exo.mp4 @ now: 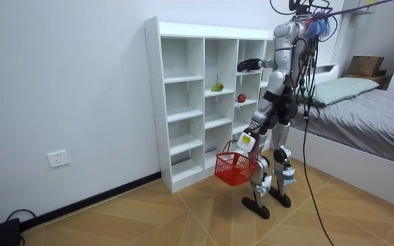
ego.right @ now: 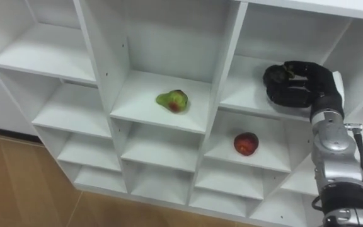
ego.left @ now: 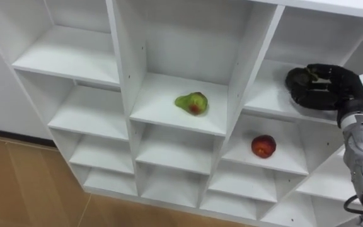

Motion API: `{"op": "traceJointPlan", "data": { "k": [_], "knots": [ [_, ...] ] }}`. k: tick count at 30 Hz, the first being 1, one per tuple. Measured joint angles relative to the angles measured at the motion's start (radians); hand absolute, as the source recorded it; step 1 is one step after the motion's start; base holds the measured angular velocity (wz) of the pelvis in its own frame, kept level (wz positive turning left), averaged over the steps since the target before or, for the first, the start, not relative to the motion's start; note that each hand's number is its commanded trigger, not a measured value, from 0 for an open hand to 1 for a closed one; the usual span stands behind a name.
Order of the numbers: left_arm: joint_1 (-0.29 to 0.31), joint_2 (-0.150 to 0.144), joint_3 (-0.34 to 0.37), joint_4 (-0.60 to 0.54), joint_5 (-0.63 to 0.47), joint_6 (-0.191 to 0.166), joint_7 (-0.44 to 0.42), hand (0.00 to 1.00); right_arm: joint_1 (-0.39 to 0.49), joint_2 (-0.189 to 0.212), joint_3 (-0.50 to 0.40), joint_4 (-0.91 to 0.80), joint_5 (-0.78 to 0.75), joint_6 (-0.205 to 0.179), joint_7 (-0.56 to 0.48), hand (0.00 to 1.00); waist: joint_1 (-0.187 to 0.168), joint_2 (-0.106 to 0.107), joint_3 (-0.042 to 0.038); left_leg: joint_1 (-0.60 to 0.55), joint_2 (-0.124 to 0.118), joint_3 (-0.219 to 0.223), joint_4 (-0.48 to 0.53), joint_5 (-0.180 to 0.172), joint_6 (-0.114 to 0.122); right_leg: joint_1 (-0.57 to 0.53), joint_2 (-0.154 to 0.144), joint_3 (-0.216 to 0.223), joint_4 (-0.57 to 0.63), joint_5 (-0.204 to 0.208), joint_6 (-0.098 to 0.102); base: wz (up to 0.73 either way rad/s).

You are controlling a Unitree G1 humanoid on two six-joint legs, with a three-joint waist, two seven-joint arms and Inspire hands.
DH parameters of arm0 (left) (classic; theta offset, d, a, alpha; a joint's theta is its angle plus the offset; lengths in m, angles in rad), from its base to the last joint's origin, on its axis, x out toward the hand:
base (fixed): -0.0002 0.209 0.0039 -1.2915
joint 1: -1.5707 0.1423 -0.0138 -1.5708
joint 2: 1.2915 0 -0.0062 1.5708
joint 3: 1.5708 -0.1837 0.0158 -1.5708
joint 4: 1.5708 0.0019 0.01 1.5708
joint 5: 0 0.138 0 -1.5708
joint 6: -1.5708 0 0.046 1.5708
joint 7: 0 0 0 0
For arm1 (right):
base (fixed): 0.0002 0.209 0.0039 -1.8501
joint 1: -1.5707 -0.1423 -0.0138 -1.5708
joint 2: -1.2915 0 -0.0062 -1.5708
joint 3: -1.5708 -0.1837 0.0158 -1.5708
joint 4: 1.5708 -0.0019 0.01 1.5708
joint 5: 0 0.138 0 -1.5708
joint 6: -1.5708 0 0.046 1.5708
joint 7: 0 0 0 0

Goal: Collect fruits from the closet

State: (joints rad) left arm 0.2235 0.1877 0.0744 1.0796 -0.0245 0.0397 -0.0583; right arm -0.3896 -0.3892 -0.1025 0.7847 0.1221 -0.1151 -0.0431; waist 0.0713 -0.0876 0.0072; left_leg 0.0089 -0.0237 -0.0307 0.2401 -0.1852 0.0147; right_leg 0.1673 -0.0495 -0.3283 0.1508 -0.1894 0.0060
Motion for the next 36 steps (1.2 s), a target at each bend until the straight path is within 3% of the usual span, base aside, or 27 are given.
{"op": "traceJointPlan", "data": {
  "k": [8, 13, 21, 24, 26, 32, 36],
  "knots": [
    [-0.002, 0.000, -0.010, 0.000, 0.092, 0.013, 0.000, 1.00, 0.010, 0.017, 0.054, -0.045, 0.062, 0.008, 0.007, 1.00, 0.019, 0.004, -0.0024, 0.002, 0.000, 0.007, 0.000, 0.005, -0.001, -0.012, 0.000, 0.015, -0.001, 0.000, 0.000, -0.01],
    [-0.004, 0.000, 0.001, 0.001, 0.155, 0.024, -0.011, 1.00, 0.119, 0.073, 0.064, -0.215, -0.001, 0.001, 0.034, 1.00, 0.021, 0.004, -0.0160, 0.004, 0.002, 0.024, -0.001, 0.005, 0.000, -0.020, -0.001, 0.029, 0.001, 0.000, 0.000, -0.11],
    [-0.024, -0.002, 0.000, 0.001, 0.134, 0.018, -0.011, 1.00, 0.265, 0.090, 0.120, -0.480, -0.018, 0.007, 0.068, 1.00, 0.013, 0.023, -0.0123, 0.005, 0.018, 0.079, -0.016, 0.005, 0.000, -0.050, 0.006, 0.082, 0.008, 0.007, -0.009, -0.20],
    [-0.049, -0.002, 0.000, -0.001, 0.108, -0.007, -0.011, 1.00, 0.317, 0.098, 0.119, -0.557, -0.039, 0.008, 0.086, 1.00, 0.002, 0.032, -0.0070, 0.010, 0.026, 0.091, -0.021, 0.005, 0.000, -0.055, 0.008, 0.097, 0.009, 0.008, -0.010, -0.15],
    [-0.053, -0.002, 0.000, -0.001, 0.046, -0.038, -0.010, 1.00, 0.362, 0.116, 0.125, -0.608, -0.038, 0.007, 0.120, 1.00, -0.011, 0.037, -0.0070, 0.018, 0.026, 0.110, -0.038, 0.006, -0.001, -0.053, 0.010, 0.118, 0.010, 0.008, -0.010, -0.23],
    [-0.074, -0.015, -0.003, -0.020, -0.017, -0.087, -0.012, 1.00, 0.454, 0.120, 0.142, -0.666, -0.041, 0.025, 0.233, 1.00, -0.015, 0.044, -0.0076, 0.011, 0.027, 0.144, -0.043, 0.007, 0.000, -0.086, 0.010, 0.148, 0.023, 0.008, -0.010, -0.18],
    [-0.081, -0.015, -0.004, -0.030, -0.024, -0.095, -0.014, 1.00, 0.470, 0.121, 0.155, -0.701, -0.040, 0.029, 0.277, 1.00, -0.018, 0.041, -0.0095, -0.003, 0.028, 0.146, -0.042, 0.006, 0.000, -0.100, 0.011, 0.147, 0.022, 0.008, -0.010, 0.00]
  ]
}}
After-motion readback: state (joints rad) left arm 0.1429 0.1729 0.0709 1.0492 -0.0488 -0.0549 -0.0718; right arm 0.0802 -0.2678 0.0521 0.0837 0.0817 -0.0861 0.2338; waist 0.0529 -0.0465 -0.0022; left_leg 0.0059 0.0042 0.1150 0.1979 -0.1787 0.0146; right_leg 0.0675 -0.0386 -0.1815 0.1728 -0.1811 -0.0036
